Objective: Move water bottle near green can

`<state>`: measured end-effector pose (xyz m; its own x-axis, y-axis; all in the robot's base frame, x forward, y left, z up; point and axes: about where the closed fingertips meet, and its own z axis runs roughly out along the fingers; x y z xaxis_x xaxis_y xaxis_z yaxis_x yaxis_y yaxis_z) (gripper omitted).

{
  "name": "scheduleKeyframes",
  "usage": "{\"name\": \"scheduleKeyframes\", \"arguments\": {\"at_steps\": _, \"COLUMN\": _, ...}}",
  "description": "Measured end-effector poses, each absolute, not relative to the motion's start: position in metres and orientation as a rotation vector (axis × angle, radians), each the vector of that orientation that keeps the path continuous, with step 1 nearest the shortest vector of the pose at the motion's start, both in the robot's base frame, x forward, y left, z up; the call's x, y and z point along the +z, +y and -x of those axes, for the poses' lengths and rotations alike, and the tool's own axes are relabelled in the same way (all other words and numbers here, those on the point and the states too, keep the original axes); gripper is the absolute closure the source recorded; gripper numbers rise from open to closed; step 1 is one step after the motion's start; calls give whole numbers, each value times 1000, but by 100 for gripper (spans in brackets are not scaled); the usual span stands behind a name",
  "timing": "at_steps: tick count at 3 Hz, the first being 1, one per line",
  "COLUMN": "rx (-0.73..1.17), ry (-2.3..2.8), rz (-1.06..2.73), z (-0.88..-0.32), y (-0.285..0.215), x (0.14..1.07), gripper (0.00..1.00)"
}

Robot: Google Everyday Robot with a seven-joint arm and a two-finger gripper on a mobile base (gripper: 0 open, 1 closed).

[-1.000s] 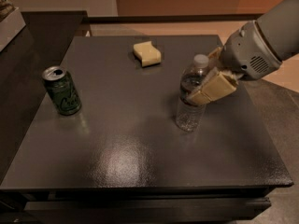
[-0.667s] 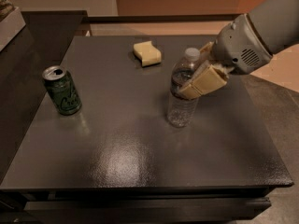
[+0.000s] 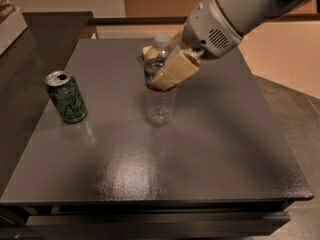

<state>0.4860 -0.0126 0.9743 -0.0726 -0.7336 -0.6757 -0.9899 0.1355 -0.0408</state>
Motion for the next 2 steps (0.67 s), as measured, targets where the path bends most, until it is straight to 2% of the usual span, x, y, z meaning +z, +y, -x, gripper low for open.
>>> {"name": "scheduleKeyframes", "arguments": {"at_steps": 2, "rx": 610, "ry": 1791, "rz": 1755, "z": -503, "y": 55, "x": 969, "gripper": 100}}
